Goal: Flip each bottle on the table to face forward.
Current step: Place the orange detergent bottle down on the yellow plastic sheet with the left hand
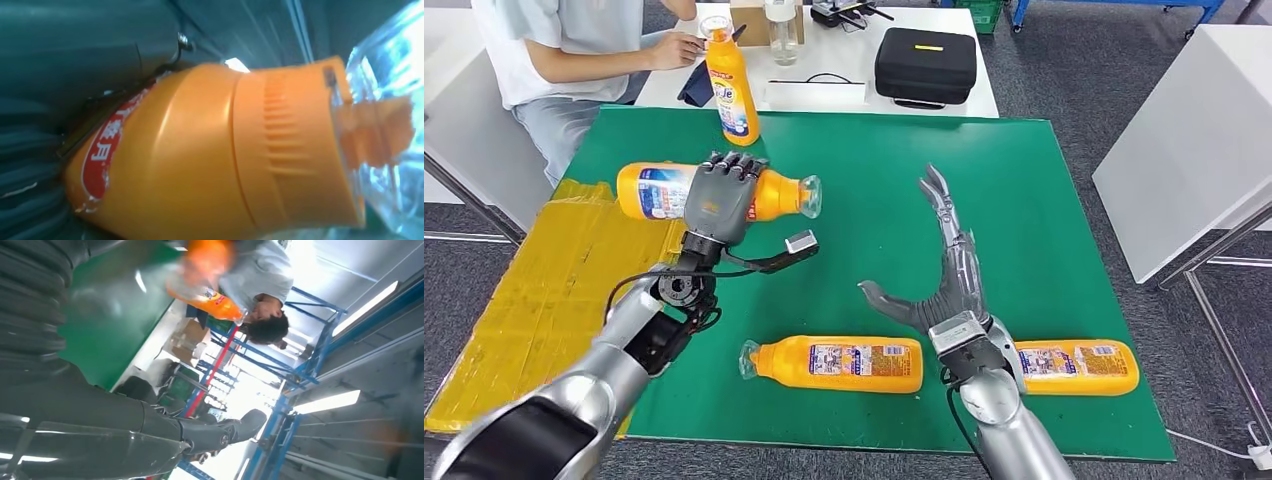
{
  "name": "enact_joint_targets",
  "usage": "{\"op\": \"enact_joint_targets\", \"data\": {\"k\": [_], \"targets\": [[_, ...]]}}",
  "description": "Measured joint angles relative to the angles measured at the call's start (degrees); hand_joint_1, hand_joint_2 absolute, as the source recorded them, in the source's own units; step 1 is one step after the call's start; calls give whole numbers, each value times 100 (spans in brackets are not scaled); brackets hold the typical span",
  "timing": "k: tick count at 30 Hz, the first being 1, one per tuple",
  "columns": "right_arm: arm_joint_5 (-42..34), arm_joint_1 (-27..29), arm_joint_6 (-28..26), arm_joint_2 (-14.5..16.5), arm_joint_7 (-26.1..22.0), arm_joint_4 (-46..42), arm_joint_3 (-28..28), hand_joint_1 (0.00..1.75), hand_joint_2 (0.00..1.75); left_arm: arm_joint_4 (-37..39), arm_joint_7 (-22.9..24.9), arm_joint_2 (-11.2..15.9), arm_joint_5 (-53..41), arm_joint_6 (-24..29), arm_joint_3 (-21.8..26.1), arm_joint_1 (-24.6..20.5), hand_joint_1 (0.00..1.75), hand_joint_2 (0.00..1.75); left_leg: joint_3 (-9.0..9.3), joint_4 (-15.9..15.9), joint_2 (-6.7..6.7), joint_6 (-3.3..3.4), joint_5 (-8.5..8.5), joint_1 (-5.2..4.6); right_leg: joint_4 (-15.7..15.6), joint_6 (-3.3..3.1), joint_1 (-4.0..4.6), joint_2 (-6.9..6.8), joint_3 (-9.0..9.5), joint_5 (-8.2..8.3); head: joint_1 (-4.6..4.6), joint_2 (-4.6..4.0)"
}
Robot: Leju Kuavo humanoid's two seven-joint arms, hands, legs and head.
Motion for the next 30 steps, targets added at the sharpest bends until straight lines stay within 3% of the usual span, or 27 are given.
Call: {"op": "enact_joint_targets", "data": {"k": [3,6,17,24,28,30], "targets": [[154,-2,104,16,55,-87,0,0,175,934,-216,221,94,-395,-523,-297,175,175,1,0,14,-4,3,2,2,-5,2,8,-5,3,2,0],[241,19,184,22,72,-168,-4,0,175,1426,-362,379,106,-629,-665,-423,175,175,0,0,24,-5,3,3,3,-7,3,10,-7,1,1,0],[326,79,289,20,55,-246,-39,0,175,2163,-439,659,139,-947,-745,-578,175,175,-6,0,15,-6,1,3,3,-8,2,9,-7,-3,3,0],[536,224,314,-32,12,-250,-39,0,175,2400,-217,822,264,-1389,-496,-523,170,175,-6,0,17,-8,0,5,3,-9,5,9,-10,-4,2,0],[786,238,367,-77,188,-250,-36,0,175,2467,-259,862,463,-1342,-287,-457,0,175,-8,0,9,-9,0,8,3,-10,6,8,-10,-5,3,0],[1029,237,443,-114,325,-233,-15,0,175,2482,-379,862,648,-1216,-118,-408,0,175,-8,0,9,-9,-1,7,3,-9,5,8,-10,-5,3,0]]}}
